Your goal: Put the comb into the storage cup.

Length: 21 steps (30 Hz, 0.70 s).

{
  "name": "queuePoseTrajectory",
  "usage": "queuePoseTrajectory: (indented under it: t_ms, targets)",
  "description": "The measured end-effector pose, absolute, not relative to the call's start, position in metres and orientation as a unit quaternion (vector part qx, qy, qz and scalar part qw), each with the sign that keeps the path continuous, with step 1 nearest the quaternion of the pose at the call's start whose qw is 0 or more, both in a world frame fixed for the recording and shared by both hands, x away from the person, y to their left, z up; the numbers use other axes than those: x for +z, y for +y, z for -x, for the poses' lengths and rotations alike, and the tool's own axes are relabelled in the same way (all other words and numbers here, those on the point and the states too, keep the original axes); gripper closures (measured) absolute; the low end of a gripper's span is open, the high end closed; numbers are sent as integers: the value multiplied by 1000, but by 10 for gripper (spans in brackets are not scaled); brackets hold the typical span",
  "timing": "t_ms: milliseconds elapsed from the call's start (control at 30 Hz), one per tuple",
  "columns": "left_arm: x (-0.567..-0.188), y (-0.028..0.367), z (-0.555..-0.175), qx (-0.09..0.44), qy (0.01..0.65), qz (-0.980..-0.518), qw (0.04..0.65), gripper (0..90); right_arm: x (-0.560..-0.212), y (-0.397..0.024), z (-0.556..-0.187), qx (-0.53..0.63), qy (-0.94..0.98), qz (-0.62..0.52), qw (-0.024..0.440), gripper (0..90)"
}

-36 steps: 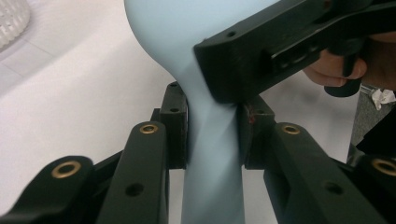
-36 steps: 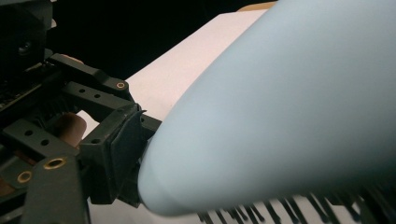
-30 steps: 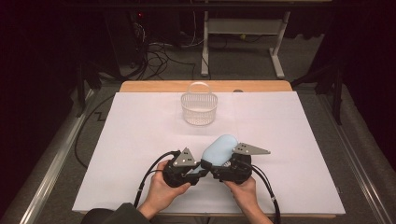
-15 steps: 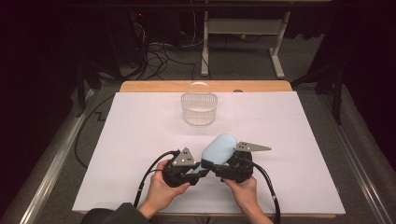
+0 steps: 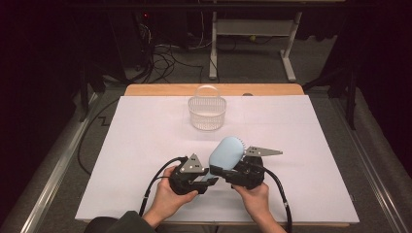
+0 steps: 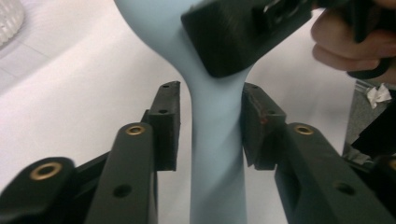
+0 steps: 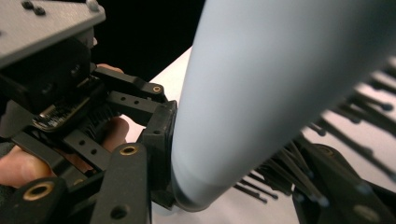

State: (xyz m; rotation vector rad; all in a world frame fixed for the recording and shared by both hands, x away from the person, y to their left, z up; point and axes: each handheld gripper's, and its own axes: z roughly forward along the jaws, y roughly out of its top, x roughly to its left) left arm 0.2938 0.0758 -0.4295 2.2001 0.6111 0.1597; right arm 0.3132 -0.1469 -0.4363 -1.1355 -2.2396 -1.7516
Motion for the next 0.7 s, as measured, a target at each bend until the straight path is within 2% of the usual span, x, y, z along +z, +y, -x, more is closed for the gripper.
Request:
queuePoseTrajectory:
  t_ms: [167,267,333,400,500,700]
  targets:
    - [-430,76,-295,63,244,-874,415,536,-435,-149,-315,-571,-730,373,38,558]
    - [-429,79,-297,61,251,-865,429,306,-435,-152,-316,-571,-729,375,38,559]
    - [-431,78,-297,80,262,-868,414,229,-434,-154,-317,-574,-725,378,40,559]
    - [-433,77,-297,81,270,-873,399,243,-433,-157,-317,-576,-723,380,38,559]
    - [-436,79,-299,63,269,-870,408,261,-433,-158,-318,-575,-723,381,37,561]
    - [-434,86,-300,62,262,-867,419,268,-431,-160,-318,-574,-724,382,29,564]
